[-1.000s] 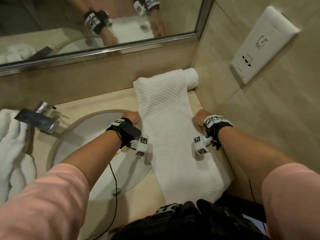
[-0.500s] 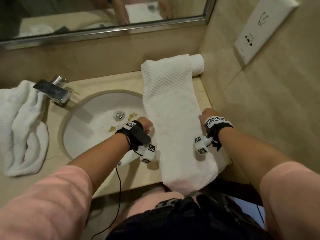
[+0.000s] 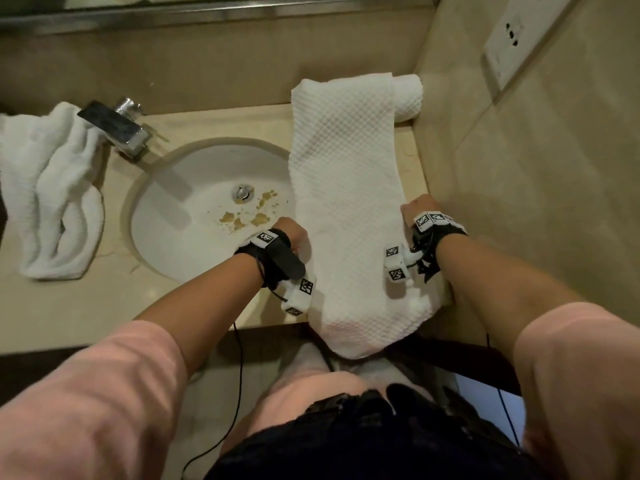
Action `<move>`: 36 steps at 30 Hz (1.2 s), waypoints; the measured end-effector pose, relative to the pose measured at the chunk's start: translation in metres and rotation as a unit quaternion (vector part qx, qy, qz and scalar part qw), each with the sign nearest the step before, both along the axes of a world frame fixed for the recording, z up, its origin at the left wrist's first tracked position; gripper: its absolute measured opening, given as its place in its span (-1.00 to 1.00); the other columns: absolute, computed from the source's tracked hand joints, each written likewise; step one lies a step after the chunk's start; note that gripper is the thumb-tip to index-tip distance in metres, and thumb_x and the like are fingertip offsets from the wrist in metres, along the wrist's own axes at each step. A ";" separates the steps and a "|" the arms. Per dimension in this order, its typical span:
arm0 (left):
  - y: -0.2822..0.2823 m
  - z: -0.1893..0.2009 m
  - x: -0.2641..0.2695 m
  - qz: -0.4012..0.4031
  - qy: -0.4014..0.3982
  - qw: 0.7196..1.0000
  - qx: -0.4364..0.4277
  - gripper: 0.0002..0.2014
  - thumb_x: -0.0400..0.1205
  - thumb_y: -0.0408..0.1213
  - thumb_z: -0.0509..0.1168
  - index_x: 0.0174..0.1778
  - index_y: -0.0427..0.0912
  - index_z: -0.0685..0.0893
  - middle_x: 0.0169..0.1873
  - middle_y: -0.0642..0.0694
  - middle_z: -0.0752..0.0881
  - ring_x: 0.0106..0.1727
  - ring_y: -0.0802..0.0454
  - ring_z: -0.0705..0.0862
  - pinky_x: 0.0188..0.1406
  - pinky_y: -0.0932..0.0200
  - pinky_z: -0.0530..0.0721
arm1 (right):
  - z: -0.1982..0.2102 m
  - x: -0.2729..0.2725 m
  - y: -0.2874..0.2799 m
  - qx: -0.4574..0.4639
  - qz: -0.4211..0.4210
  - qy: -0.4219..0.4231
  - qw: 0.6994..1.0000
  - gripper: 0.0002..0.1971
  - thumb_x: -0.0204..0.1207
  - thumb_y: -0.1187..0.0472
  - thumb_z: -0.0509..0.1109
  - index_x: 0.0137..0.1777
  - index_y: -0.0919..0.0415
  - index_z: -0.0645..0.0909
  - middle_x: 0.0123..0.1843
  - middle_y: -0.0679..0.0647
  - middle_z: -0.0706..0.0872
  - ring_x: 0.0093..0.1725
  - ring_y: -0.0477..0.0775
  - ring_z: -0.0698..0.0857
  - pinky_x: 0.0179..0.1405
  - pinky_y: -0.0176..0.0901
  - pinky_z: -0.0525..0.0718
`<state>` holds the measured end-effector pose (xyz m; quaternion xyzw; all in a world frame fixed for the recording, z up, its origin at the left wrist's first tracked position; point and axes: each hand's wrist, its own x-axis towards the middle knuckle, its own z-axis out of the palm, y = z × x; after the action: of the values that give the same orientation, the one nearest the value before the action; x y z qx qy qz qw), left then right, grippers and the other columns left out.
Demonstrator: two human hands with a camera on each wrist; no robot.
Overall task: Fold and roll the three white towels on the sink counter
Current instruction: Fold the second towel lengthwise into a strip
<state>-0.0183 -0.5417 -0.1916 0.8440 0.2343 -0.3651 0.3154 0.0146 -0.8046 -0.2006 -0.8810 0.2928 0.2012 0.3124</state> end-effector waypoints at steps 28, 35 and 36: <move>-0.022 -0.001 -0.163 -0.033 -0.006 0.999 -0.007 -0.51 0.58 -0.02 0.40 0.19 -0.41 0.63 0.20 -0.32 0.69 0.17 -0.24 0.67 -0.02 0.05 0.57 | -0.017 -0.198 0.012 -0.049 -0.026 -0.107 0.993 -0.74 0.47 0.27 0.30 0.17 0.20 0.54 0.31 0.17 0.53 0.38 0.24 0.43 0.41 0.06 0.33; -0.025 -0.031 -0.192 0.034 -0.105 0.994 -0.011 -0.34 0.49 0.13 0.39 0.40 -0.24 0.55 0.33 -0.28 0.59 0.29 -0.28 0.59 0.28 -0.03 0.56 | -0.009 -0.220 0.007 0.021 -0.086 -0.072 0.993 -0.61 0.47 0.29 0.37 0.30 0.32 0.52 0.36 0.25 0.57 0.37 0.28 0.55 0.37 0.03 0.53; -0.023 -0.034 -0.193 0.052 -0.105 0.993 -0.017 -0.37 0.52 0.13 0.34 0.39 -0.24 0.57 0.33 -0.28 0.60 0.31 -0.28 0.58 0.29 -0.02 0.55 | -0.007 -0.223 0.007 0.015 -0.058 -0.047 0.997 -0.64 0.50 0.29 0.34 0.29 0.34 0.55 0.34 0.27 0.61 0.33 0.28 0.59 0.29 -0.02 0.57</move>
<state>-0.2114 -0.5646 -0.2251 0.8588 0.2371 -0.2620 0.3710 -0.2082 -0.7981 -0.2075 -0.8664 0.3250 0.1459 0.3499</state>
